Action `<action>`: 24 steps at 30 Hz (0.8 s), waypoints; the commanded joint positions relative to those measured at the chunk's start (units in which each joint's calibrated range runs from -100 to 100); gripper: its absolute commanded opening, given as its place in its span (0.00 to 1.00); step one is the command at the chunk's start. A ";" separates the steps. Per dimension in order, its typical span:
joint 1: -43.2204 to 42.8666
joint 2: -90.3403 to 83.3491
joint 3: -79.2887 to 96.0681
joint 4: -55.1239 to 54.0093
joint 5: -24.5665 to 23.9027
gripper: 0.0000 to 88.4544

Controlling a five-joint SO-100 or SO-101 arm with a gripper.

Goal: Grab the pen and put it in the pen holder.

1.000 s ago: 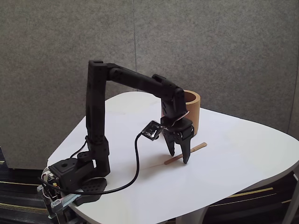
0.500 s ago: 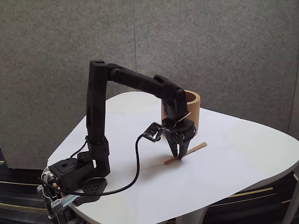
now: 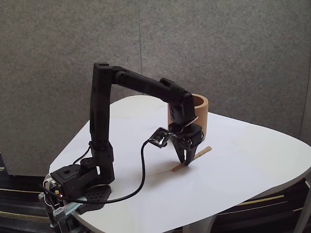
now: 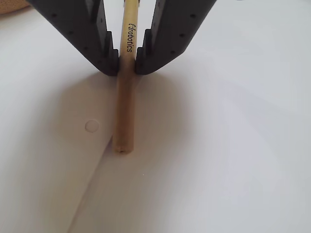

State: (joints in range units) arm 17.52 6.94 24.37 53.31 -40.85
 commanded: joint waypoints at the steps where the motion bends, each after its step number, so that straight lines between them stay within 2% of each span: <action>1: 0.20 -0.88 -1.26 0.34 1.19 0.01; 5: 0.27 -2.35 -3.34 0.42 5.03 0.01; 11: 5.03 -10.40 -5.51 0.42 5.71 0.01; 16: 8.25 -16.99 -6.23 0.42 8.66 0.01; 24: 10.08 -31.06 -6.23 0.34 15.24 0.01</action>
State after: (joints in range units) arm 27.21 -15.66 21.12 53.56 -28.40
